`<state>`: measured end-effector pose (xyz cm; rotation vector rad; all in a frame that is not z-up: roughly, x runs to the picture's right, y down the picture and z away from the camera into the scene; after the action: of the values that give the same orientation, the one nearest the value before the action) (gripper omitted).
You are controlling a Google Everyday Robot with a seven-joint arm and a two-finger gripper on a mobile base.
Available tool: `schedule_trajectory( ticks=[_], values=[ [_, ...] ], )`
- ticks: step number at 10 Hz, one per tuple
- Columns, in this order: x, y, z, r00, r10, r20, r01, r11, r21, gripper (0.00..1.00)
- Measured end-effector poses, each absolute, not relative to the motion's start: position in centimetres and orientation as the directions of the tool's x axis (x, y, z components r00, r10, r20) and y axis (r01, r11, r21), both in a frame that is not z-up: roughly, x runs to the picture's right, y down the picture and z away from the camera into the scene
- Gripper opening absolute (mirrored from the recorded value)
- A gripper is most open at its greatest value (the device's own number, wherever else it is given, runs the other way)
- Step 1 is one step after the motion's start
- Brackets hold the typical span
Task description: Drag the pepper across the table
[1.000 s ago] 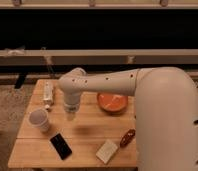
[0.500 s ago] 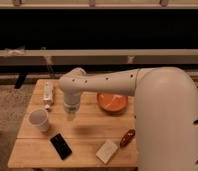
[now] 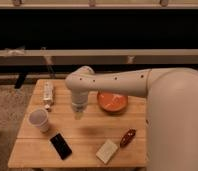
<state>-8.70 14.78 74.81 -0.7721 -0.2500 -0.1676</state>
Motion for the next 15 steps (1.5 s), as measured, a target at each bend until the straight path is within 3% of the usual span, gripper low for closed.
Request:
schedule_trajectory(
  ticks=[8, 10, 15],
  values=[
    [11.2, 17.9, 70.4, 0.967, -0.098, 0.235, 0.228, 0.742, -0.631, 0.0],
    [16.3, 19.0, 70.3, 0.972, -0.086, 0.221, 0.21, 0.746, -0.632, 0.14],
    [24.3, 23.9, 73.5, 0.982, -0.019, 0.188, 0.141, 0.735, -0.663, 0.67]
  ],
)
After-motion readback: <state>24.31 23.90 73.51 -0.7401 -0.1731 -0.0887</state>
